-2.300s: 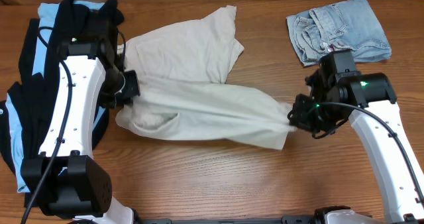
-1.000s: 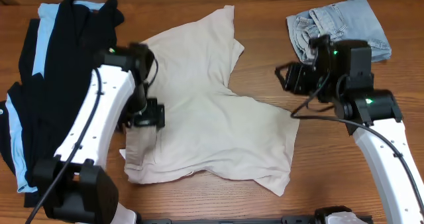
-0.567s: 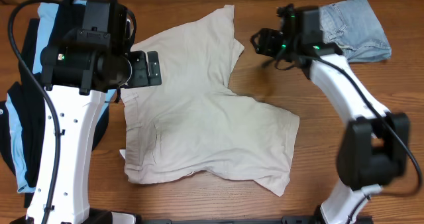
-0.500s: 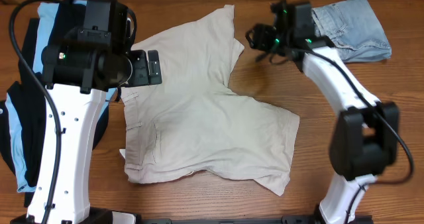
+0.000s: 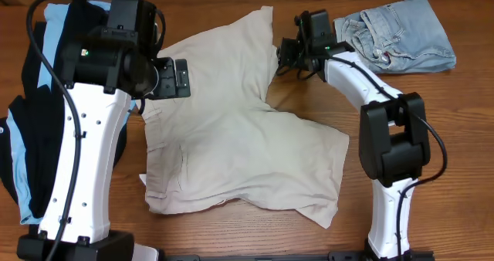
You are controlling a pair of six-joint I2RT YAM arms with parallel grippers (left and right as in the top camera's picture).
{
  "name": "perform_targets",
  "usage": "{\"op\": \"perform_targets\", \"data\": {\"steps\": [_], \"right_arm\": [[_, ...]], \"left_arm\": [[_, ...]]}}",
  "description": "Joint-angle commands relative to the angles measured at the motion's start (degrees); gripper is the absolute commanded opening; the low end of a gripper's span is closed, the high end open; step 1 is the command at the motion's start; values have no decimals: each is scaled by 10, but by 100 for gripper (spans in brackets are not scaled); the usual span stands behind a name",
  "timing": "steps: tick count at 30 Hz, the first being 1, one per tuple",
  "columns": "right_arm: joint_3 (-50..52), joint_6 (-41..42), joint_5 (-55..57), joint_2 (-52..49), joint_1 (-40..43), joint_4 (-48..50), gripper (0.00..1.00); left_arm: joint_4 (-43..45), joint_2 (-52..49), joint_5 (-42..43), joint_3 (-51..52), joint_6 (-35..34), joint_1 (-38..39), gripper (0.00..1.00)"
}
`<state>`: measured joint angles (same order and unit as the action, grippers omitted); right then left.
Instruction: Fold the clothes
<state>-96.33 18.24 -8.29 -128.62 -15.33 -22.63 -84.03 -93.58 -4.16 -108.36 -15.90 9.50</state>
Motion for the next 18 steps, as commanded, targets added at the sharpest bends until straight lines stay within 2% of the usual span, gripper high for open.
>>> {"op": "perform_targets", "data": {"steps": [1, 6, 10, 11, 14, 18], "right_arm": [[-17, 12, 12, -25, -14, 16, 53], [-17, 16, 28, -42, -22, 43, 49], [-17, 25, 56, -42, -23, 52, 38], [-17, 28, 64, -42, -23, 53, 32], [-18, 28, 72, -41, -12, 40, 4], [-20, 30, 72, -25, 14, -5, 4]], "left_arm": [[-7, -15, -10, 3, 13, -1, 100], [-8, -22, -10, 3, 18, -1, 100], [-11, -23, -20, 3, 18, -1, 100], [-12, -23, -21, 3, 18, -1, 100], [-12, -23, -20, 3, 18, -1, 100], [-8, -23, -20, 3, 18, -1, 100]]}}
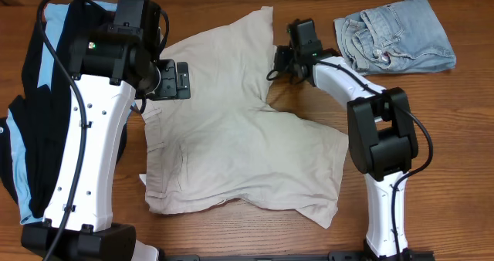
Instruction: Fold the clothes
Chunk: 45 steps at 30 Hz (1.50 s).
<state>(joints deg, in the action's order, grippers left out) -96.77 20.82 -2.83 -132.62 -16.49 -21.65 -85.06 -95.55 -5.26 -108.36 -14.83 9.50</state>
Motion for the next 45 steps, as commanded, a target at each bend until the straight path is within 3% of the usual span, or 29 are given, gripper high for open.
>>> {"op": "perform_targets", "data": {"steps": [1, 6, 14, 18, 23, 27, 29, 30, 35, 38, 39, 41, 45], "right_arm": [[-16, 4, 17, 23, 34, -28, 4], [-16, 5, 4, 86, 78, -121, 4], [-16, 32, 2, 157, 132, -355, 5], [-15, 20, 2, 157, 144, -400, 32], [-17, 15, 2, 179, 154, -418, 36], [-38, 0, -3, 257, 160, -446, 40], [-56, -12, -14, 302, 160, -471, 45], [-66, -13, -21, 334, 160, -489, 60], [-75, -13, -52, 464, 160, -560, 70], [-75, -13, -60, 525, 159, -614, 80], [-75, -13, -61, 544, 159, -636, 91], [-75, -10, -65, 569, 159, -671, 100], [-74, -11, -114, 596, 159, -742, 100]], "left_arm": [[4, -3, -9, 3, 7, -1, 98], [12, -3, -9, 3, 7, -1, 96], [16, -5, -10, 3, 7, -1, 97], [18, -6, -16, 3, 10, -1, 100], [24, -7, -29, -1, 21, -10, 100], [6, -6, -4, -48, 23, -43, 100], [-29, -5, 27, -91, 24, -58, 100], [-55, -2, 50, -123, 24, -66, 100], [-118, 35, 68, -183, 23, -56, 100], [-118, 87, 101, -138, 8, -27, 100], [-118, 108, 97, -114, -7, -12, 100], [-117, 144, 74, -62, -48, 13, 100], [-115, 216, 24, 86, -179, 49, 100]]}}
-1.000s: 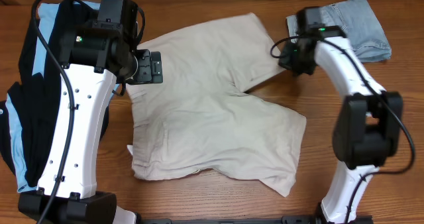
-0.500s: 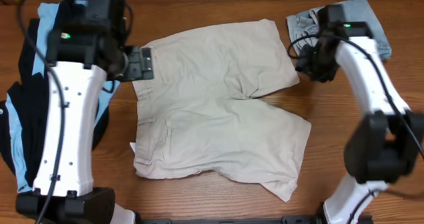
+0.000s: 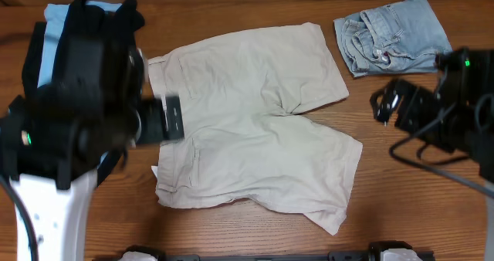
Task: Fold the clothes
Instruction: 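Release the shorts and lower both grippers toward the leg hems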
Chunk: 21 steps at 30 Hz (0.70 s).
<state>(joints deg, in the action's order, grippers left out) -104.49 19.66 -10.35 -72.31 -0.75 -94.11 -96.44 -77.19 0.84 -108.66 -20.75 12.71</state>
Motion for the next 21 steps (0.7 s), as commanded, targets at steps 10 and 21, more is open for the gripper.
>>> {"op": "perform_targets", "data": {"steps": [10, 21], "right_arm": [[198, 4, -51, 11, 1, 8, 100], [420, 31, -48, 10, 1, 162, 100]], "left_arm": [[181, 94, 0, 476, -286, 27, 99], [286, 89, 36, 666, -486, 27, 78]]}}
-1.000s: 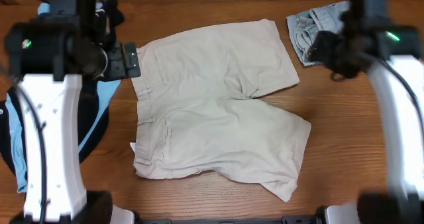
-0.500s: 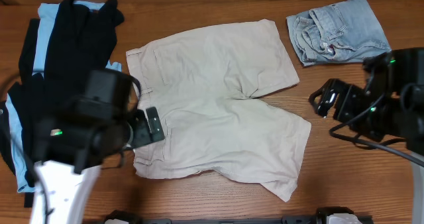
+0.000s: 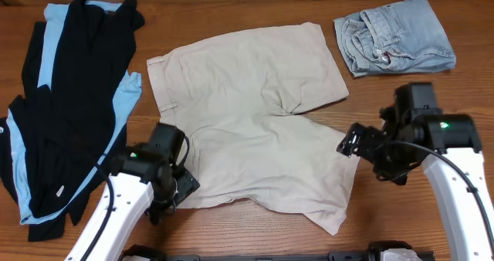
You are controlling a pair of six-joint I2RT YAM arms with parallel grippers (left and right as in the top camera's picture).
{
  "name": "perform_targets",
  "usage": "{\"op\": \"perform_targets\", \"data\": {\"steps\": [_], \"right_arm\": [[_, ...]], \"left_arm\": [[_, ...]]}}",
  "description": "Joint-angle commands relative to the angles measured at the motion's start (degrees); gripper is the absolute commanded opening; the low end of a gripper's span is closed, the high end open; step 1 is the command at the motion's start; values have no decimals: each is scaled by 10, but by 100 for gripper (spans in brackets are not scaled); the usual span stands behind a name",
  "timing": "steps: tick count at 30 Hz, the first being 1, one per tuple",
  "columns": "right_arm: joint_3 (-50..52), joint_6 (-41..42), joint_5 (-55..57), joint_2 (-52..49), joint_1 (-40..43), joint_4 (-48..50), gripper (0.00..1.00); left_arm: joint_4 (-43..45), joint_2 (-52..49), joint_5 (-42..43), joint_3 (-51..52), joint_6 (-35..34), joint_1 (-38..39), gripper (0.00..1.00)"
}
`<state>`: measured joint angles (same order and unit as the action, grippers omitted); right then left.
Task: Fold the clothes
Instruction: 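Release the shorts and lower both grippers toward the leg hems, then grasp both leg hems and fold them up onto the waistband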
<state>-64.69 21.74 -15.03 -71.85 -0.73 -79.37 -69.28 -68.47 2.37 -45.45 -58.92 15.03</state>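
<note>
Beige shorts (image 3: 247,122) lie spread flat mid-table, waistband to the left and both legs pointing right. My left gripper (image 3: 184,187) is low at the waistband's near corner, its fingers over the cloth edge; whether they are closed is hidden. My right gripper (image 3: 347,144) sits at the hem of the near leg, on the shorts' right edge, and its fingers look spread with nothing clearly between them.
A black and light-blue garment (image 3: 69,99) lies crumpled along the left side of the table. Folded light-blue jeans (image 3: 394,37) rest at the far right corner. Bare wooden table (image 3: 401,106) shows between the jeans and my right arm.
Both arms, which loomed large and blurred at the left and right sides, now sit low at the shorts' near edge: left at the waistband corner, right at the near leg's hem. The shorts lie as before.
The shorts first lay rumpled, my left gripper at the waistband and my right at the far leg's tip. That stayed so, the right gripper slightly further left. Then the shorts lay spread flat with both arms off them. Now both grippers are at the near edge.
</note>
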Motion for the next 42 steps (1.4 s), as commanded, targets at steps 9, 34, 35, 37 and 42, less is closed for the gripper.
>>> {"op": "perform_targets", "data": {"steps": [9, 34, 35, 37, 42], "right_arm": [[40, 37, -2, 6, -11, 26, 97], [88, 321, 139, 6, -302, -3, 94], [99, 318, 139, 5, -308, 13, 92], [121, 312, 137, 3, -321, 42, 89], [180, 312, 116, -9, -349, 115, 86]], "left_arm": [[145, 2, 19, 117, -111, 3, 61], [279, -126, 31, 110, 113, -116, 4], [279, -126, 37, 100, 143, -129, 4], [277, -126, 46, 79, 190, -153, 4], [275, -126, 75, 29, 247, -195, 4]]}}
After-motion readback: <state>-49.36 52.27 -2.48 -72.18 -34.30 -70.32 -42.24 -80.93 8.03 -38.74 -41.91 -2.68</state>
